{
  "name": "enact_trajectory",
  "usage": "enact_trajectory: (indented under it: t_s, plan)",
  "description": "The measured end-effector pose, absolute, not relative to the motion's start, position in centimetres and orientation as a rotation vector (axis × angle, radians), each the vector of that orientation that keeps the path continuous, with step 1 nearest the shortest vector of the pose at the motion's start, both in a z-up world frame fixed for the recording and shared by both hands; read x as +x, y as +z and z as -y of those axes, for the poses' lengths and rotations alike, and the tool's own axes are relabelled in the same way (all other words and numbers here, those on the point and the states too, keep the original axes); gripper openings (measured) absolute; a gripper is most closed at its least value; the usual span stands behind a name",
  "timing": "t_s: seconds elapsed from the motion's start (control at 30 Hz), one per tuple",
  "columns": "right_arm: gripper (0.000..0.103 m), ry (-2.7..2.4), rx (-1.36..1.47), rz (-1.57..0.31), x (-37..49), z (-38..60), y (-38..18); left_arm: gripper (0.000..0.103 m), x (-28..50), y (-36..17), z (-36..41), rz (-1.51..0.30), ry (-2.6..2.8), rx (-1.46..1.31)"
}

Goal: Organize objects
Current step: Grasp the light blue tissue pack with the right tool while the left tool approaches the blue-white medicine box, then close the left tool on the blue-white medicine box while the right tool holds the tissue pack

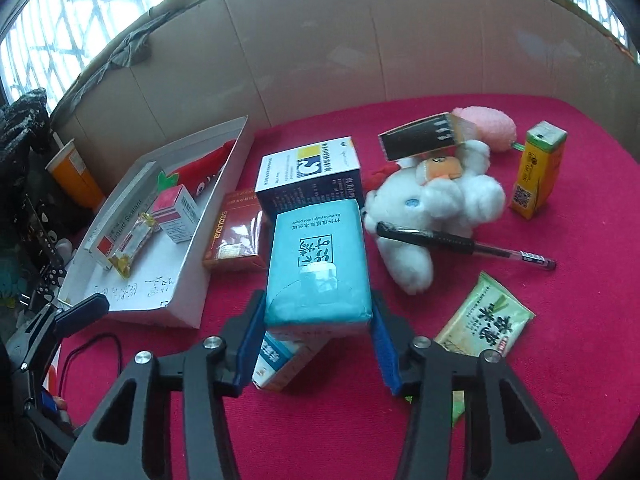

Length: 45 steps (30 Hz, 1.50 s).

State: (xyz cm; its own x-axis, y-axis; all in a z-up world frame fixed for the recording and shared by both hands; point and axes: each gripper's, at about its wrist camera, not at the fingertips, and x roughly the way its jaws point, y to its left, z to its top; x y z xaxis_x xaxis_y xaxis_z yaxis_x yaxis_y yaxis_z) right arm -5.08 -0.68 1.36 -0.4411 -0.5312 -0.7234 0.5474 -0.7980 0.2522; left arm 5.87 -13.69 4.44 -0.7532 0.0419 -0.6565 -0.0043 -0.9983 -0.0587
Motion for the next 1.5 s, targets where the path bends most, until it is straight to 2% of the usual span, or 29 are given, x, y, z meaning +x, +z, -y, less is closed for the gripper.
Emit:
enact_trajectory:
  t_s: [0.2, 0.37, 0.47, 0.6, 0.67, 0.7, 0.97, 1.5]
  plan:
    - [0.049, -2.298, 1.082, 0.201, -6.2, -6.7, 3.0, 0.102, 2.1, 4.6, 10.2, 0.040, 2.767, -1.117]
    - [0.049, -2.332, 1.047, 0.302, -7.1, -10.3, 3.9, 0.100, -1.4, 3.0, 7.9, -0.034, 2.729, -1.230]
    - [0.049, -2.322, 1.045, 0.331, -7.3, -11.0, 3.8, 0.089, -2.7, 1.7, 7.8, -0.034, 2.725, -1.323]
    - [0.049, -2.293, 1.059, 0.357, -7.5, -11.3, 3.3, 0.065, -2.7, 1.3, 7.9, -0.152, 2.804, -1.364]
    - [0.049, -2.285, 1.056, 0.360, -7.5, -11.2, 3.2, 0.049, -2.3, 1.7, 8.7, -0.117, 2.832, -1.356]
    - [0.049, -2.284, 1.051, 0.361, -7.4, -11.3, 3.3, 0.036, -2.0, 2.0, 9.1, -0.096, 2.840, -1.345]
    - [0.049, -2.283, 0.984, 0.334, -6.4, -10.8, 4.5, 0.036, 0.5, 3.2, 9.1, 0.035, 2.849, -1.236]
    - [0.049, -2.269, 0.905, 0.274, -4.5, -9.0, 6.4, 0.036, 2.7, 6.9, 8.5, 0.118, 2.905, -1.016]
